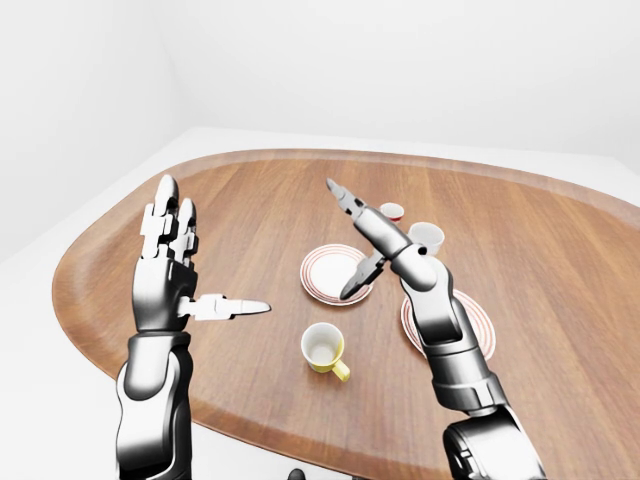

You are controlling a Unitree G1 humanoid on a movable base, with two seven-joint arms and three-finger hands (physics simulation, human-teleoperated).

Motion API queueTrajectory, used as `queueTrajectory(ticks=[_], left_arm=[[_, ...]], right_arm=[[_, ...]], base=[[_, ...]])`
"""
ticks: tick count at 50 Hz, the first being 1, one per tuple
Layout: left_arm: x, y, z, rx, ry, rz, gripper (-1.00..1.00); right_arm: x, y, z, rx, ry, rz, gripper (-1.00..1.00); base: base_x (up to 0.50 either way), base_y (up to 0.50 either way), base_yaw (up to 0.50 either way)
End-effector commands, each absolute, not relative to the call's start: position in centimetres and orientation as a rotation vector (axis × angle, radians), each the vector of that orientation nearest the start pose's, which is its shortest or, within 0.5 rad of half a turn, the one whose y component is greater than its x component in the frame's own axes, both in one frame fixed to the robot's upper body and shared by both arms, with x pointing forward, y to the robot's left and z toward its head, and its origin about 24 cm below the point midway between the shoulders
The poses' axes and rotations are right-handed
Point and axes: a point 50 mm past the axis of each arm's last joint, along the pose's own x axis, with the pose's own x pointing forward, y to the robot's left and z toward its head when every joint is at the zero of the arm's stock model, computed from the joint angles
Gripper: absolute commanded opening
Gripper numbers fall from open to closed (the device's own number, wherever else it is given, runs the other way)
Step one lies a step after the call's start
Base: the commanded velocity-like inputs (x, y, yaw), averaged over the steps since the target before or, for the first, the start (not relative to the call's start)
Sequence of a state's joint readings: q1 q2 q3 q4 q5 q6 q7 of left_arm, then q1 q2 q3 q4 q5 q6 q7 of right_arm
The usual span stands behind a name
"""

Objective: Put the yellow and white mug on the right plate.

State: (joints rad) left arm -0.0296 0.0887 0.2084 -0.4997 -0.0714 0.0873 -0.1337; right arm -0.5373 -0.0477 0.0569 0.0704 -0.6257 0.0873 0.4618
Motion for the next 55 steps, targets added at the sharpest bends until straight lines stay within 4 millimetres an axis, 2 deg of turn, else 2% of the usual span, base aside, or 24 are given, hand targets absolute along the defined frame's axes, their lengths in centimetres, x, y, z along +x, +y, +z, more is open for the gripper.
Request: queueTrajectory(ticks=[1, 7, 20, 31, 39, 45, 55], left_arm=[[23.2, 19.4, 15.8, 0.088, -0.449, 0.024, 1.0], [23.2, 19.5, 15.9, 0.088, -0.452, 0.026, 1.0], [23.2, 19.4, 15.8, 0.085, -0.447, 0.023, 1.0], [23.1, 19.5, 16.1, 0.087, -0.46, 0.026, 1.0], [23.1, 19.6, 16.1, 0.086, -0.461, 0.027, 1.0], [23.2, 19.6, 16.0, 0.087, -0.457, 0.028, 1.0], [23.1, 19.6, 16.1, 0.086, -0.463, 0.028, 1.0]], right_arm=[[33.4, -7.8, 14.6, -0.757, -0.211, 0.492, 1.0], [33.2, -7.4, 13.9, -0.76, -0.192, 0.502, 1.0], [31.5, -6.0, 13.9, -0.81, -0.227, 0.535, 1.0], [30.9, -5.8, 12.7, -0.837, -0.193, 0.539, 1.0], [30.5, -5.8, 11.4, -0.843, -0.154, 0.541, 1.0], [30.5, -5.8, 9.2, -0.829, -0.082, 0.542, 1.0], [30.5, -5.6, 7.6, -0.819, -0.029, 0.545, 1.0]], base=[[0.0, 0.0, 0.0], [0.0, 0.0, 0.0], [0.0, 0.0, 0.0], [0.0, 0.0, 0.0], [0.0, 0.0, 0.0], [0.0, 0.0, 0.0], [0.0, 0.0, 0.0]])
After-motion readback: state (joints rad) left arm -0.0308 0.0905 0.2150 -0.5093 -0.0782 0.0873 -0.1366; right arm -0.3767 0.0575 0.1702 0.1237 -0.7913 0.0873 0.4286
